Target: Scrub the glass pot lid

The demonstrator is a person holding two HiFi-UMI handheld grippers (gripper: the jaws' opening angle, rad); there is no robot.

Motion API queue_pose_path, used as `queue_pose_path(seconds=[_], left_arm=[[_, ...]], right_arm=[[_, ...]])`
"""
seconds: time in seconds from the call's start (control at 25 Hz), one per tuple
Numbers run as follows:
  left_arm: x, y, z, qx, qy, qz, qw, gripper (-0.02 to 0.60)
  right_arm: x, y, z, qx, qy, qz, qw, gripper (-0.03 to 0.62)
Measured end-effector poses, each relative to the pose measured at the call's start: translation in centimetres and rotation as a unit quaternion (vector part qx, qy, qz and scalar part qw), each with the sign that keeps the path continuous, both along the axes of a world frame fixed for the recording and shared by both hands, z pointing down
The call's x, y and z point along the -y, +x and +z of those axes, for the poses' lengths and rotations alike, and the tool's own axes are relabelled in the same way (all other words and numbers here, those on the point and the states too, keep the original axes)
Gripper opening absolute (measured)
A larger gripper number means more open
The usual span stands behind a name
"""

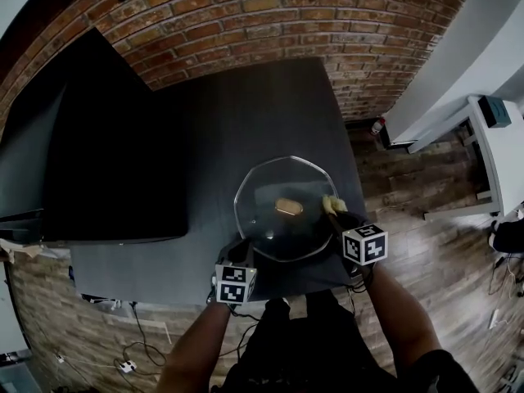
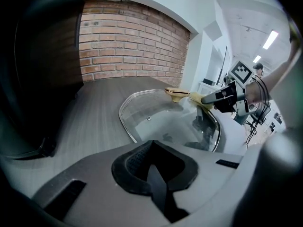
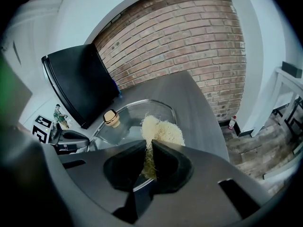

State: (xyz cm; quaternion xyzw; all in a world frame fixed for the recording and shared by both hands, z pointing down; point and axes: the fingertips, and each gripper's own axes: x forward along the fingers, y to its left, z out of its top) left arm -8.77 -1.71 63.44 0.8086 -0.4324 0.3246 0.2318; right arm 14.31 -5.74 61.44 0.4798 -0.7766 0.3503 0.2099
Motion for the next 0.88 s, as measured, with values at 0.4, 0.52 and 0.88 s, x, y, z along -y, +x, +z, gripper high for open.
queue_pose_path(seconds=[0.4, 0.52, 0.88], left_arm=[[0.0, 0.1, -0.1, -0.006, -0.005, -0.014, 0.9999, 0.032], [0.0, 0.1, -0.1, -0.008, -0.006, -0.020, 0.9997, 0.032], [0.2, 0.1, -0.2, -0.016, -0.008, -0.038, 0.9991, 0.032]], right_arm=[[3.5, 1.4, 0.2, -0.030, -0.010, -0.018, 0.999, 0.043], [4.3, 1.7, 0.0, -0.035, -0.005, -0.022, 0.999, 0.043], [6.6, 1.4, -0.1, -0.044, -0.004, -0.043, 0.998, 0.042]])
